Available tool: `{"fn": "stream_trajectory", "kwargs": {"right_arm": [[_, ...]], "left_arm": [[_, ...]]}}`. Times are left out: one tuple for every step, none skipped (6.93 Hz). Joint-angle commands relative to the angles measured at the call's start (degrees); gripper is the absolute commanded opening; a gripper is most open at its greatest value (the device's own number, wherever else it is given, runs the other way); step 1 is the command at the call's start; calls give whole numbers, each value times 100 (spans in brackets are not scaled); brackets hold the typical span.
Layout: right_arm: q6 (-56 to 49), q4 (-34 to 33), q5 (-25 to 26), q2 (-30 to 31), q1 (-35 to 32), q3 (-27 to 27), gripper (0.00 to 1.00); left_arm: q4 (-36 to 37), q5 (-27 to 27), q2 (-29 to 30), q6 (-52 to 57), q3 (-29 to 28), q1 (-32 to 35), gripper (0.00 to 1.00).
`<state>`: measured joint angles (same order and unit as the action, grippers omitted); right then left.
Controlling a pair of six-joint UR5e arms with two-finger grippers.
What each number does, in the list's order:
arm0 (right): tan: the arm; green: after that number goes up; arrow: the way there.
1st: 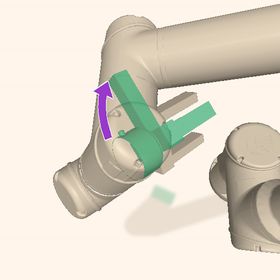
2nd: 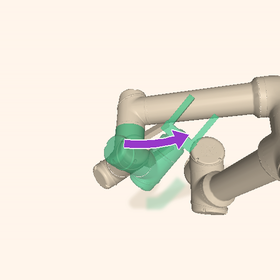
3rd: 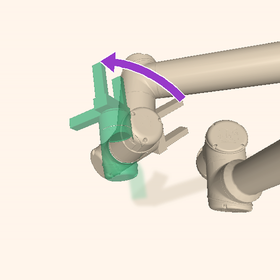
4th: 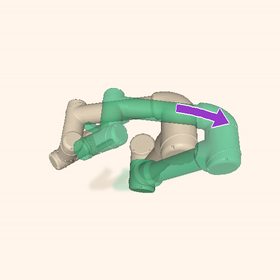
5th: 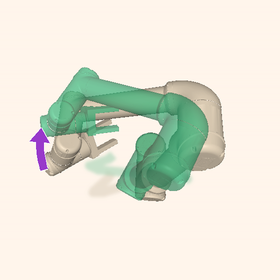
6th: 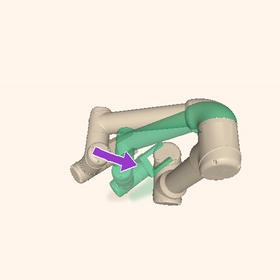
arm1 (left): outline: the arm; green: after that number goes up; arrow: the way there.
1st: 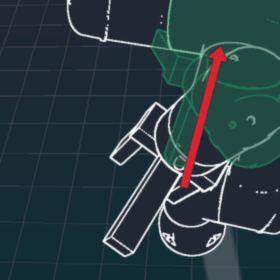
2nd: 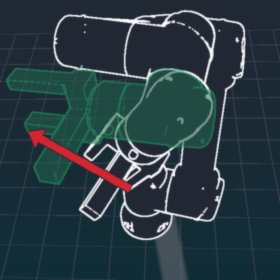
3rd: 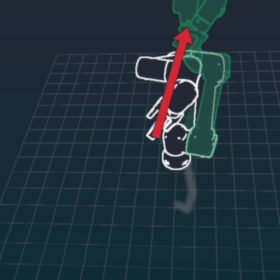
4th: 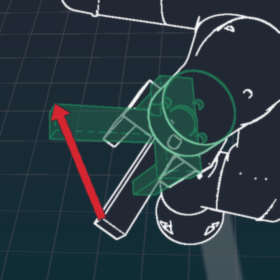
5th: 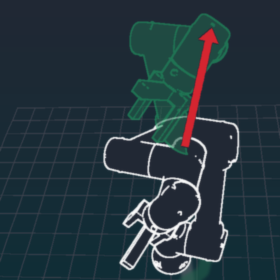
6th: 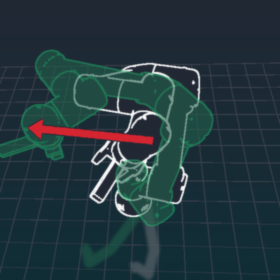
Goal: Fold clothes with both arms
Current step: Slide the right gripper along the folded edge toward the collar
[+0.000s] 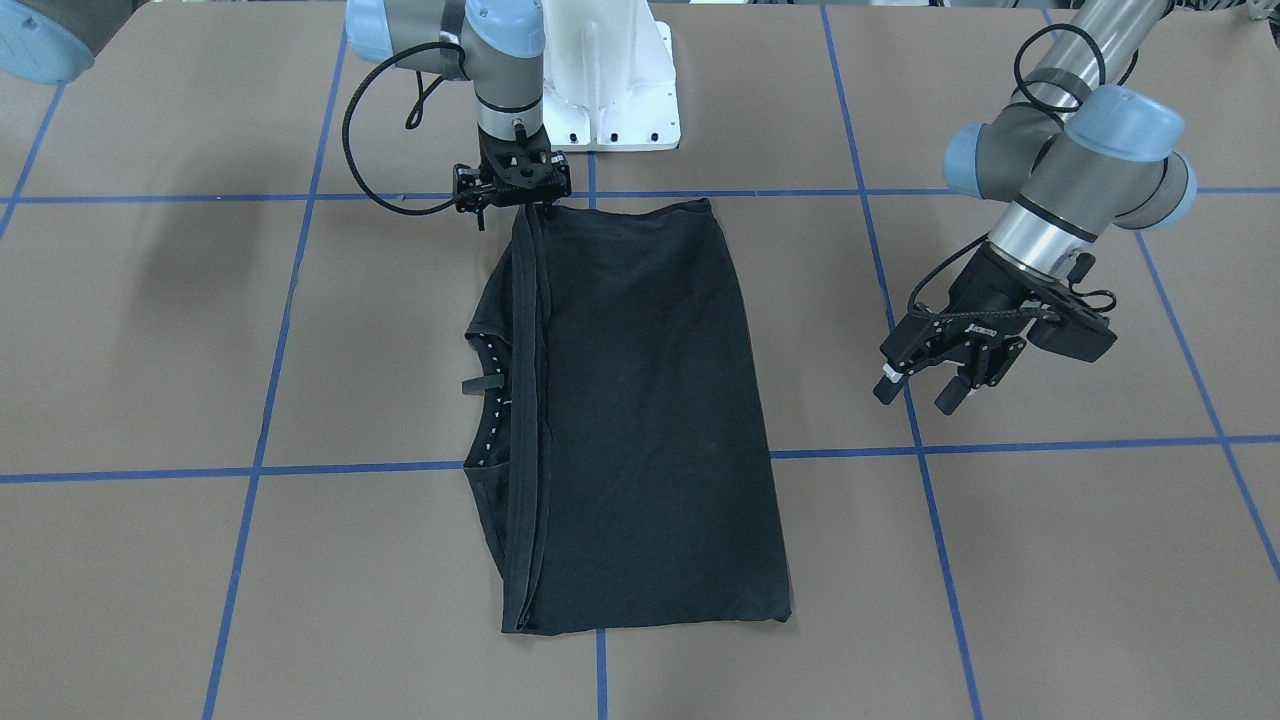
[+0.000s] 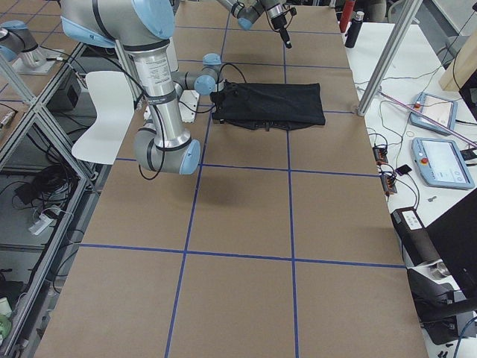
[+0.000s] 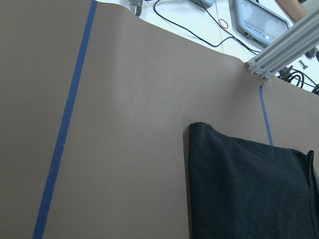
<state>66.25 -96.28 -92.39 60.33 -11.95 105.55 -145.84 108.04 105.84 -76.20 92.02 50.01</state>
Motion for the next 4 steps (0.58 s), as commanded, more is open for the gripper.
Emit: {"fn": "stream_trajectory", "kwargs": {"right_arm": [[-25, -14, -16, 75, -70, 0, 100], [-25, -14, -60, 136, -157, 26, 100], [-51, -14, -225, 215, -315, 44, 100], [-225, -14, -314, 251, -464, 79, 100]], "left_arm": [[3, 7, 7, 0, 9, 0, 100], [-6, 7, 7, 0, 9, 0, 100], [3, 7, 7, -9, 9, 0, 100], [3, -2, 15, -9, 17, 0, 100]]}}
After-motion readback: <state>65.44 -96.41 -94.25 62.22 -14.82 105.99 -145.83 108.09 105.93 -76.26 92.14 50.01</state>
